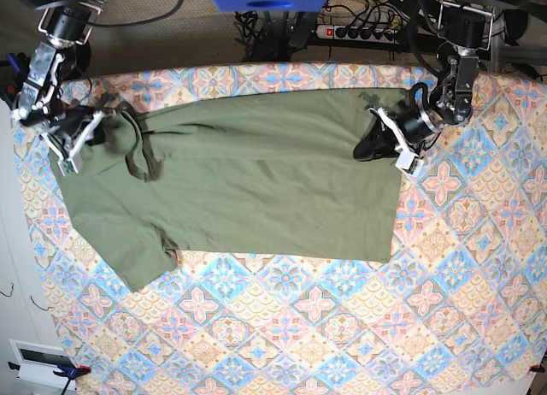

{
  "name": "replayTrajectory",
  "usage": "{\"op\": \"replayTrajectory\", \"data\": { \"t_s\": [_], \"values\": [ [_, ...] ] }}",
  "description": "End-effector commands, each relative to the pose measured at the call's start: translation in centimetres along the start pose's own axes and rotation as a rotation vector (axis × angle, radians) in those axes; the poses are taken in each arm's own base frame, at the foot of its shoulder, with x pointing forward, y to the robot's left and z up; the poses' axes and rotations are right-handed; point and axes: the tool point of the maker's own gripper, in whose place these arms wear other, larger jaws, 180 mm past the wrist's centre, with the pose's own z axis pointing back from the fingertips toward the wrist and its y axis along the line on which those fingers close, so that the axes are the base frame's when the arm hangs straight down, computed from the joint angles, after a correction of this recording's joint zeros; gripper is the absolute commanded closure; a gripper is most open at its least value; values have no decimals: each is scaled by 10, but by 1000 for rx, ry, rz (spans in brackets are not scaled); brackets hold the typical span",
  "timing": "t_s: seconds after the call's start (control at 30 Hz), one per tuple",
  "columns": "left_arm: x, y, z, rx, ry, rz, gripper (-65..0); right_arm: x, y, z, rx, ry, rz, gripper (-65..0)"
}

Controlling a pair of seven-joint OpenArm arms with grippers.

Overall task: Layout the t-shirt on the table in an organized manner, then fold the t-shirt properly
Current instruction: 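Grasp the shirt edge with both grippers and pull it taut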

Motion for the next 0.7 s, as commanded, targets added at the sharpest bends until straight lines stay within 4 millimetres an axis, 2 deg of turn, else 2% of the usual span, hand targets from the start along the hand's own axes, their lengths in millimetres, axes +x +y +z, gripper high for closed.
{"op": "replayTrajectory", "data": {
  "t_s": [0.0, 0.17, 0.23, 0.27, 0.37, 0.47, 0.5, 0.67],
  "values": [
    [-74, 65, 37, 287, 377, -92, 0, -24, -18, 11, -74, 111, 26, -40],
    [-79, 64, 39, 285, 389, -90, 0, -10, -15, 31, -115, 64, 104, -41],
    [-90, 68, 53, 296, 419, -93, 0, -8, -13, 37, -125, 56, 129, -41],
    [-88, 69, 56, 297, 417, -99, 0, -5, -12, 39, -130, 48, 137, -41],
    [-72, 67, 57, 282, 368, -84, 0, 3, -12, 43, -140, 28, 150, -41],
    [-56, 55, 62, 246, 309, -70, 0, 10, -12, 47, -151, 8, 161, -41],
    [-51, 50, 64, 233, 292, -66, 0, 12, -16, 51, -164, -3, 156, -41],
    [0, 23, 68, 165, 130, -19, 0, 21, -45, 80, -264, -67, 105, -41]
  ]
}}
